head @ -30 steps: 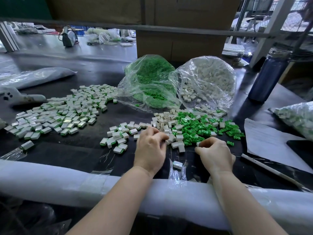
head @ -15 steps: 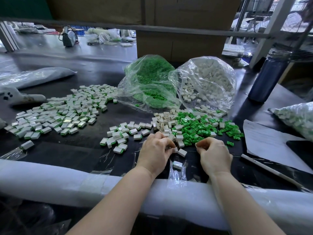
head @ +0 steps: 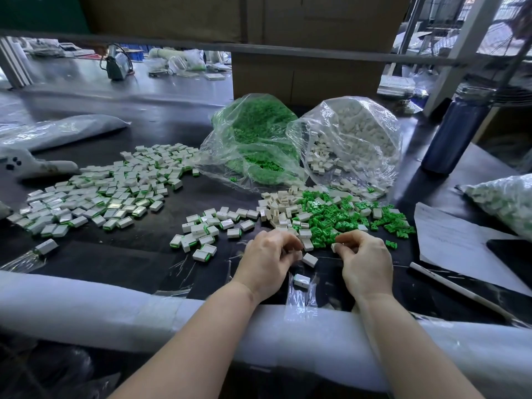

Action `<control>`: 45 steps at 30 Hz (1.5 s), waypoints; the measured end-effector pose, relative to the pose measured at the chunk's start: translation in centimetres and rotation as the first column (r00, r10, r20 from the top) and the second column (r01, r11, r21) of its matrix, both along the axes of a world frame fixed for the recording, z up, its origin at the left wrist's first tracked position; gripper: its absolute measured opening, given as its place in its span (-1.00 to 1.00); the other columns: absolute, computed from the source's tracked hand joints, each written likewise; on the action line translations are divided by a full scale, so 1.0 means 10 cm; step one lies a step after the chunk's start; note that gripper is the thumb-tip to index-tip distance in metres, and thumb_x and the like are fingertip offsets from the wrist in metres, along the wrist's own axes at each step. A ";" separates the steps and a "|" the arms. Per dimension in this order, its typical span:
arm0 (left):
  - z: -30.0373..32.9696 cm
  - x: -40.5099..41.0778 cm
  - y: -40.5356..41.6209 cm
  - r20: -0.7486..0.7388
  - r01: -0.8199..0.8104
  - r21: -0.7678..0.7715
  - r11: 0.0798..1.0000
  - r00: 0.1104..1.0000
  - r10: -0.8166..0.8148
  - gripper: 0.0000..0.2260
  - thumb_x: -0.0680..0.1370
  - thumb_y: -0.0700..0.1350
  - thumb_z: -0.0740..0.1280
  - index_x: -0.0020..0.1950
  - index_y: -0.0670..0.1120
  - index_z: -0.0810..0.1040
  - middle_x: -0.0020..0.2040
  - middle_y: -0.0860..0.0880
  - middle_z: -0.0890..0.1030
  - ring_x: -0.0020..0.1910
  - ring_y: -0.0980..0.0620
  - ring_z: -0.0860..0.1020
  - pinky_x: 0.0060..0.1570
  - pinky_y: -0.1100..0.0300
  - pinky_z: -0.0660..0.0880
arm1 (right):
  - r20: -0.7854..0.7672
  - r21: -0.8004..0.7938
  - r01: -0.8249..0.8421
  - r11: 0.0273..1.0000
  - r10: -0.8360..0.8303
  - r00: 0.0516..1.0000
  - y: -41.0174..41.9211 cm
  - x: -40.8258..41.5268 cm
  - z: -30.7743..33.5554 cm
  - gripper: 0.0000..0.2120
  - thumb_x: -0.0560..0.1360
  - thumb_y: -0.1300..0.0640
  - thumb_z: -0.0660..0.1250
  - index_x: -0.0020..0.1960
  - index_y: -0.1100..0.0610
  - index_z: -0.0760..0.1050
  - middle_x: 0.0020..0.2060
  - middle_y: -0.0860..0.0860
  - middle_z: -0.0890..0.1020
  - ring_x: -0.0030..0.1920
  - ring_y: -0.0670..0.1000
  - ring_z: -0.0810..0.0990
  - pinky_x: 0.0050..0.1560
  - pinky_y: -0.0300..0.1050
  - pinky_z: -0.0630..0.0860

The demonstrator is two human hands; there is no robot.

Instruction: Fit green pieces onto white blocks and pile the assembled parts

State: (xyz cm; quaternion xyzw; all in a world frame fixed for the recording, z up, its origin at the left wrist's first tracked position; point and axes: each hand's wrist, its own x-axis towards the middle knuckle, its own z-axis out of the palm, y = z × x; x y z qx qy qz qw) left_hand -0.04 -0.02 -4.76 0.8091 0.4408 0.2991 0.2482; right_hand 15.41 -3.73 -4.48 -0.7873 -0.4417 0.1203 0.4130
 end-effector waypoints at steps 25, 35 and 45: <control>-0.04 -0.04 0.06 0.323 0.084 -0.224 0.971 0.946 -0.007 -0.83 0.53 -0.22 0.32 -0.07 0.06 0.60 -0.09 0.05 0.60 -0.09 0.14 0.55 -0.01 0.42 0.45 | -0.210 0.274 -0.298 0.914 0.359 0.909 -0.02 -0.06 0.02 -0.87 0.45 0.32 0.38 -0.14 0.10 0.59 -0.24 -0.02 0.64 -0.18 -0.07 0.61 -0.10 -0.34 0.53; -0.03 -0.04 0.07 0.427 0.129 -0.293 0.947 0.904 0.009 -0.85 0.51 -0.19 0.35 -0.10 0.07 0.52 -0.16 -0.15 0.64 -0.09 -0.12 0.60 0.11 0.02 0.50 | -0.318 0.315 -0.334 0.889 0.430 0.845 -0.02 -0.07 0.04 -0.84 0.39 0.34 0.44 -0.23 0.10 0.55 -0.33 -0.01 0.62 -0.32 -0.20 0.56 -0.22 -0.35 0.53; -0.06 -0.02 0.09 0.431 0.156 -0.336 0.929 0.902 0.004 -0.94 0.54 -0.19 0.32 -0.05 -0.04 0.54 -0.12 -0.07 0.67 -0.06 -0.04 0.63 0.13 -0.02 0.51 | -0.434 0.318 -0.365 0.875 0.476 0.765 -0.03 -0.08 0.03 -0.90 0.38 0.39 0.42 -0.19 0.22 0.56 -0.36 0.08 0.65 -0.35 -0.04 0.64 -0.30 -0.25 0.58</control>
